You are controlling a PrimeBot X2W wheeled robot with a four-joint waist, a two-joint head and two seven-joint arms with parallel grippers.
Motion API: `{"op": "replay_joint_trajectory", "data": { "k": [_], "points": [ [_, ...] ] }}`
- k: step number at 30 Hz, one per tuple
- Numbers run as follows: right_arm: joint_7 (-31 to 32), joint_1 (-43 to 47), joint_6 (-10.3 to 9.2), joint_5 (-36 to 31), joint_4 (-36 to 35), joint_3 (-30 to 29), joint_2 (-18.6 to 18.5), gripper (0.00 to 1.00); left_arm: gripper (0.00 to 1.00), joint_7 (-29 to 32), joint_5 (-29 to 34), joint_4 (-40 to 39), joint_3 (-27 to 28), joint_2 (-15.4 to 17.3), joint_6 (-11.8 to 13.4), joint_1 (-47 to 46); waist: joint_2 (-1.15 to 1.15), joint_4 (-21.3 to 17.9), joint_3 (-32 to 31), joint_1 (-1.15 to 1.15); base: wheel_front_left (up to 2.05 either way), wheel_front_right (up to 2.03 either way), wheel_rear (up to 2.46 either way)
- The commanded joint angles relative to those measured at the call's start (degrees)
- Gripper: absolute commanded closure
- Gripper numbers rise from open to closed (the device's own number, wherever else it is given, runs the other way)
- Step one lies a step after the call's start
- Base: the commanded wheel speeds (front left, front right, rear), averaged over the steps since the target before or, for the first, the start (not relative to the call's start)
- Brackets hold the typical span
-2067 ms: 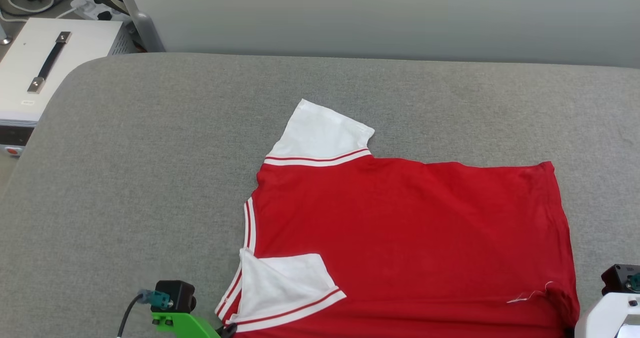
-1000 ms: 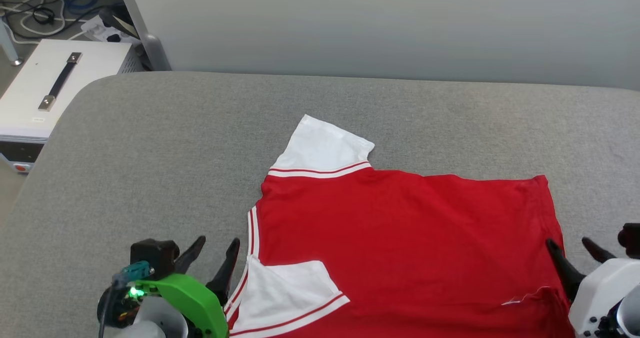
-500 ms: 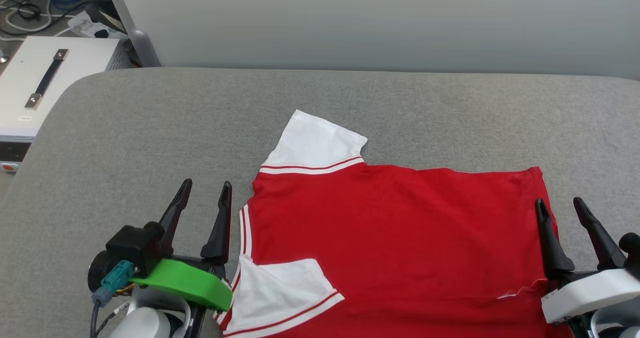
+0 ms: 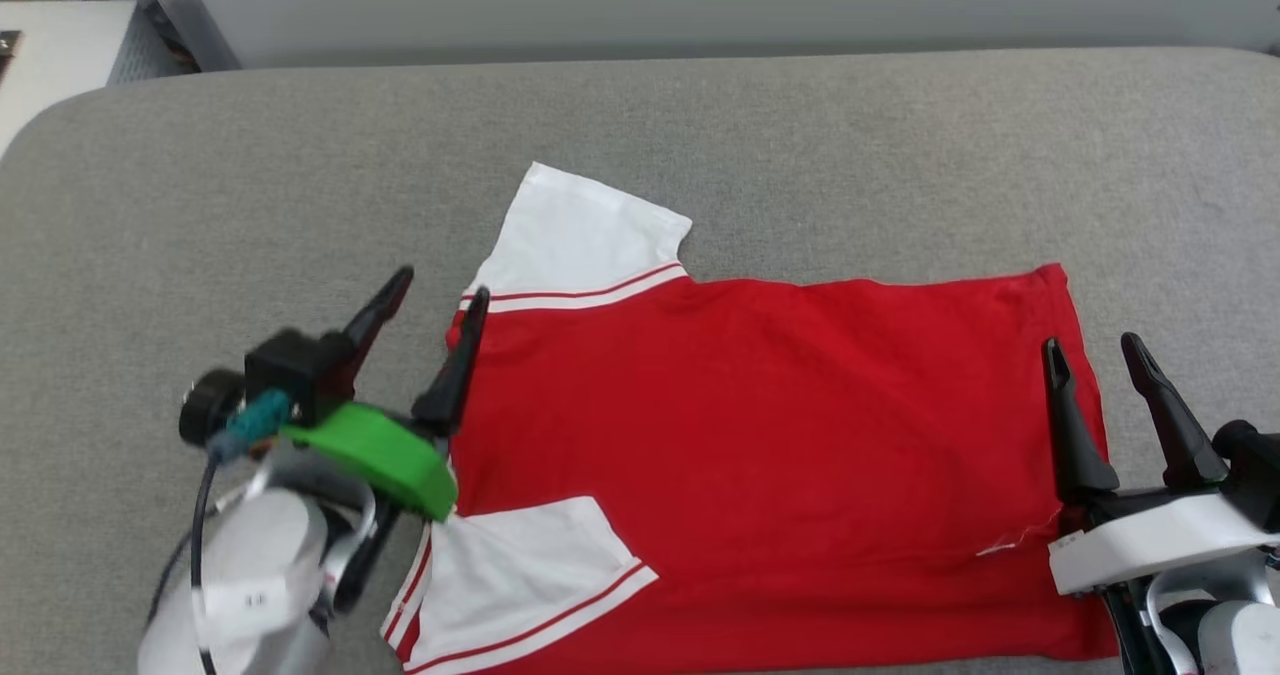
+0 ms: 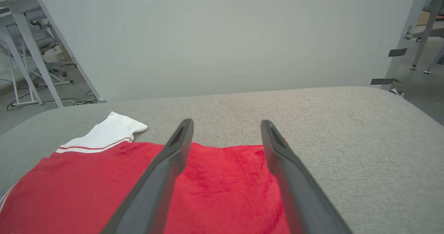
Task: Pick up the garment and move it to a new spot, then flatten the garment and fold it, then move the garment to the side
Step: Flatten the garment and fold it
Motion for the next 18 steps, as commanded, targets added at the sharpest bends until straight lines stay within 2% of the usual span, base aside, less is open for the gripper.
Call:
{"op": "replay_joint_trajectory", "data": {
  "k": [1,4,9,12,16,18],
  "points": [
    [0.09,-1.31,-0.04,-0.44,-0.55,0.29,0.41,0.00,0.00,2.60,0.15,1.00,-0.47,0.98,-0.92,-4.14,0.00,-2.43,3.82,0.00,0.00,0.00,0.00],
    [0.57,-2.88,-0.04,-0.60,-1.36,1.05,0.46,0.00,0.00,10.85,-0.99,3.30,-2.57,2.76,-2.62,-13.31,0.00,-3.69,6.71,0.00,0.00,0.00,0.00],
    [0.88,-5.41,-0.04,-0.70,-2.23,2.55,0.70,0.00,0.00,27.97,-6.28,8.78,-7.07,5.16,-3.57,-28.04,0.00,-6.01,10.75,0.00,0.00,0.00,0.00],
    [0.66,-6.99,-0.04,-0.61,-2.27,3.93,0.86,0.00,0.00,38.05,-12.10,10.74,-13.59,7.91,-3.63,-35.96,0.00,-7.81,12.92,0.00,0.00,0.00,0.00],
    [0.23,-8.43,-0.04,-0.24,-2.22,5.32,1.29,0.00,0.00,47.03,-18.36,15.11,-17.56,10.94,-3.65,-43.23,0.00,-9.65,15.22,0.00,0.00,0.00,0.00],
    [0.00,-9.06,-0.04,-0.15,-2.51,6.01,1.52,0.00,0.00,49.28,-20.07,17.85,-18.28,11.79,-3.65,-45.84,0.00,-10.49,16.23,0.00,0.00,0.00,0.00]
  ]
}}
